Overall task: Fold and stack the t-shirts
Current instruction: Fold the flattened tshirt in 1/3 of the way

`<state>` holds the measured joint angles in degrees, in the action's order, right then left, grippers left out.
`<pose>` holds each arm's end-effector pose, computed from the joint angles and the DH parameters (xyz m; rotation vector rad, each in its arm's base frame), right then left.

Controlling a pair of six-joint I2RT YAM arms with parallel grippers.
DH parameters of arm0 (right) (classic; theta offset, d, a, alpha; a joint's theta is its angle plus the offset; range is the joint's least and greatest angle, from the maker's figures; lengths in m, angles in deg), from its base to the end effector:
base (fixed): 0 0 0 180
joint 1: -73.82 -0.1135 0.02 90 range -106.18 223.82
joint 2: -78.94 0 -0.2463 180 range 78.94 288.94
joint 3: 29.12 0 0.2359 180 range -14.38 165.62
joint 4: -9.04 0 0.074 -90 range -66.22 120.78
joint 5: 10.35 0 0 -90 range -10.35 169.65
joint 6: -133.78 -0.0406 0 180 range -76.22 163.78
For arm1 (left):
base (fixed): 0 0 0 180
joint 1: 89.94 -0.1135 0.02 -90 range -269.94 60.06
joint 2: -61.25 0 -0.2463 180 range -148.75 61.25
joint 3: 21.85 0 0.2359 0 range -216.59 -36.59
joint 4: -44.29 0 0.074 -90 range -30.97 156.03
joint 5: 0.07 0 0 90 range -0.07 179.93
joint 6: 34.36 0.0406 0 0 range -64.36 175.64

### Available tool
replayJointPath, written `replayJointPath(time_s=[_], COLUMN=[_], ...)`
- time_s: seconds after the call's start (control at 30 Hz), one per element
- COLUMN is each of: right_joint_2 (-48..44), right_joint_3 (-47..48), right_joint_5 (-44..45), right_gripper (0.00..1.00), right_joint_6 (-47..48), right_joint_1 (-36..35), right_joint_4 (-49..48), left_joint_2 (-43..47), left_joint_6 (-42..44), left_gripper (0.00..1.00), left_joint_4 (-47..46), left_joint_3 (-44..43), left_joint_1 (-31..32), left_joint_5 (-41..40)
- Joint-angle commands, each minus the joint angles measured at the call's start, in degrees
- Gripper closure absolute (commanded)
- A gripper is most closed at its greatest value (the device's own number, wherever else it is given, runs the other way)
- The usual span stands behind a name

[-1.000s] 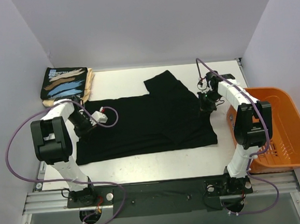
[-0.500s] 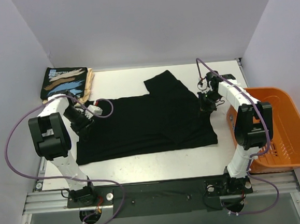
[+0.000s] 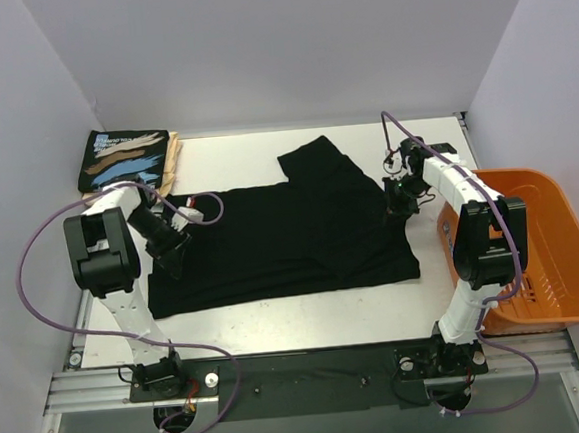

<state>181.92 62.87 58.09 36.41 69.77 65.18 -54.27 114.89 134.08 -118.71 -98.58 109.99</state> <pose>0.3484 0.0396 0.2056 -0.0260 2.7293 0.5716 0.3127 0.0334 0.1539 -1.1993 -2.7374 0.7093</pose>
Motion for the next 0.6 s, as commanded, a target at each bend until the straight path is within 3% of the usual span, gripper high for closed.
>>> replayJointPath(time_s=[0.0,0.1,0.27,0.33,0.37,0.43,0.57], right_joint_2=[0.47,0.38,0.2,0.03,-0.15,-0.23,-0.32], right_joint_3=[0.79,0.79,0.62,0.62,0.7,0.71,0.88], right_joint_5=[-0.5,-0.67,-0.68,-0.67,-0.5,-0.59,-0.85], right_gripper=[1.0,1.0,1.0,1.0,1.0,1.0,1.0], right_joint_6=[0.87,0.87,0.96,0.96,1.05,1.14,1.05], right_joint_1=[0.54,0.54,0.54,0.54,0.54,0.63,0.71], right_joint_4=[2.71,2.8,2.98,3.06,3.15,3.15,3.15], left_joint_2=[-1.11,-0.4,-0.67,-0.14,-0.31,-0.58,-0.05], left_joint_6=[0.52,0.7,2.28,3.42,3.77,3.86,3.69], left_gripper=[0.34,0.34,0.34,0.43,0.56,0.72,0.91], left_joint_4=[4.16,0.63,2.3,2.3,2.65,2.3,-1.39], left_joint_3=[1.69,3.99,1.97,3.11,3.46,3.55,4.43], left_joint_1=[2.31,2.75,4.07,4.34,4.25,3.9,3.63], left_joint_5=[0.52,-1.86,-0.27,-1.5,-1.86,-3.35,-8.1])
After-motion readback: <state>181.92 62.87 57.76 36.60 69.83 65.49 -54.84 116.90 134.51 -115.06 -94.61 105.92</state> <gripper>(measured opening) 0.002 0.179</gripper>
